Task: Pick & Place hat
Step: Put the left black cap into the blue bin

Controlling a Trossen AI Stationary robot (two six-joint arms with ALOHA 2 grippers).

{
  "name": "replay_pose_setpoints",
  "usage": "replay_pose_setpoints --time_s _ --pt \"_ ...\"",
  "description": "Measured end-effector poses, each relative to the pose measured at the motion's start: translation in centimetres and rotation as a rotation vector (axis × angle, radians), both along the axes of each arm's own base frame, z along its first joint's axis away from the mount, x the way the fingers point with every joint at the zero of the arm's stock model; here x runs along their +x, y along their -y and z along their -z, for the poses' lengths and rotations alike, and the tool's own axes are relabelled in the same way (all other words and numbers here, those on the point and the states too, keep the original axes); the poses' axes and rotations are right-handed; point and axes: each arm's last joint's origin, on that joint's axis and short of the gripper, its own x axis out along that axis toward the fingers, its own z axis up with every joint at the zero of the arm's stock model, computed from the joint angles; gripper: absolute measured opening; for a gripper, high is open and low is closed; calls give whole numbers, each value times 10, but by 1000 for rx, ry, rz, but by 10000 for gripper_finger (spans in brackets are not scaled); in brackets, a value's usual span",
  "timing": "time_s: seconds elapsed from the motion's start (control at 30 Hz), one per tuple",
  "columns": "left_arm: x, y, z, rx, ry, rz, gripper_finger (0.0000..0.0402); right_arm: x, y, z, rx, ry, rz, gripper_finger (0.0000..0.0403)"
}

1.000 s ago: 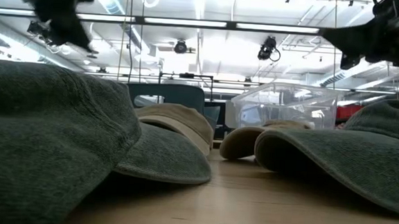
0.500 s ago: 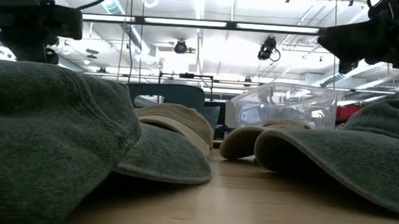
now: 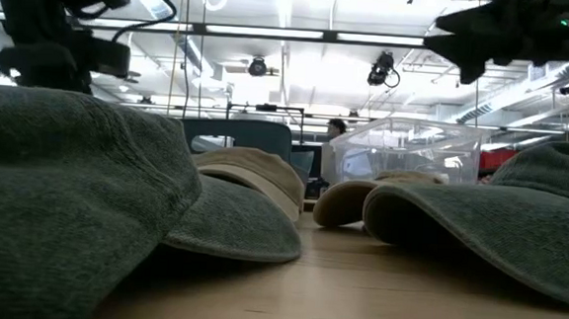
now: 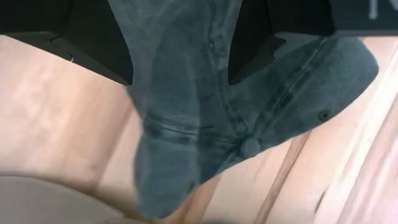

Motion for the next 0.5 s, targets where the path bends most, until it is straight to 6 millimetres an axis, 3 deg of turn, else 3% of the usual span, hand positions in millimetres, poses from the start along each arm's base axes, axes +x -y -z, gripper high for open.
replay_pose_setpoints --time_s 0.33,0.5 --pt "15 -2 21 -78 -106 -31 250 46 -1 0 47 -314 8 196" --pt "20 3 32 -97 -174 9 207 61 -2 6 50 -375 10 196"
